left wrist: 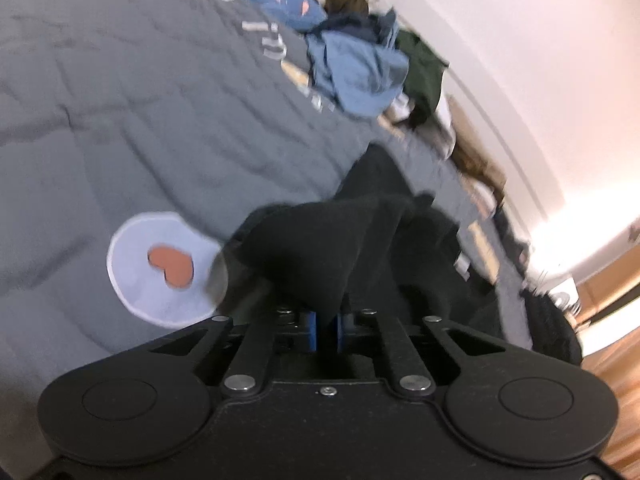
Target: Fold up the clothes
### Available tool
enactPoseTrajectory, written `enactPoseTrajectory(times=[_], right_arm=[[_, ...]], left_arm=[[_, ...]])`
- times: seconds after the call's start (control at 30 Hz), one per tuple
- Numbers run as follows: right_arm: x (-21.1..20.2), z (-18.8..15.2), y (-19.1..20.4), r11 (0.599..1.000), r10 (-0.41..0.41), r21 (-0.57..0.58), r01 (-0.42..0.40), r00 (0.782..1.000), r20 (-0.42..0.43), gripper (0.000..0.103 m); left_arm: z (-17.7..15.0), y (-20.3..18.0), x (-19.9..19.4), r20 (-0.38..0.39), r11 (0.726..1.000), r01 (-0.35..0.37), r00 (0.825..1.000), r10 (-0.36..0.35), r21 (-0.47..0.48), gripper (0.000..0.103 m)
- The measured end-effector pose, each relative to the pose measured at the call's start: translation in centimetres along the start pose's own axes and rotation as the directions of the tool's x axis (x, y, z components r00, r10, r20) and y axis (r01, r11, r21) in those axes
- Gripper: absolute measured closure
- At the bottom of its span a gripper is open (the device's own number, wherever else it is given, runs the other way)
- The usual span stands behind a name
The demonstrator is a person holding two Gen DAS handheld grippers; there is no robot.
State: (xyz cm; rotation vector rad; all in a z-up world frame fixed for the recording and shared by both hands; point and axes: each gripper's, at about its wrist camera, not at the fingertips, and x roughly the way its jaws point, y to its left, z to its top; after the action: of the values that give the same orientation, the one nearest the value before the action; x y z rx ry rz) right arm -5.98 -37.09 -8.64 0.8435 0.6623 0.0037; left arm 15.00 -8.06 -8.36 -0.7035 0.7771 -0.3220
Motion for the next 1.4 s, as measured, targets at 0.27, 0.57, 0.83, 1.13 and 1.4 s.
enactPoseTrajectory(times=[0.27, 0.57, 0.83, 1.13, 1.4], right_arm=[[-0.4, 0.8, -1.0, 0.999, -0.020, 0.030, 0.019, 0.999, 0.028, 0.047], [0.0, 0.5, -1.1, 1.000, -0.025, 0.016, 0.025, 1.000, 0.004, 0.047], [-0.7, 0.7, -1.5, 0.999, -0.036, 0.028, 0.036, 0.999, 0.027, 0.047], [-1.8, 1.8, -3.1, 0.996, -0.069, 0.065, 0.064, 0.994, 0.081, 0.047], [-4.7, 2.5, -4.5, 0.989, -0.130, 0.086, 0.118, 0.979, 0.160, 0.047]], left_arm=[[0.4, 1.3, 0.9, -0.086, 0.996, -0.072, 0.994, 0.068, -0.051, 0.084], [-0.2, -0.7, 1.3, -0.045, 0.995, -0.051, 0.997, 0.055, 0.084, 0.074], [1.1, -0.4, -2.4, 0.070, 1.000, 0.000, 0.998, -0.001, 0.015, 0.096], [0.8, 2.4, -0.6, -0.081, 0.989, -0.121, 0.990, 0.114, -0.085, 0.078], [0.9, 1.9, 0.1, -0.063, 0.988, -0.143, 0.988, 0.139, -0.060, 0.062]])
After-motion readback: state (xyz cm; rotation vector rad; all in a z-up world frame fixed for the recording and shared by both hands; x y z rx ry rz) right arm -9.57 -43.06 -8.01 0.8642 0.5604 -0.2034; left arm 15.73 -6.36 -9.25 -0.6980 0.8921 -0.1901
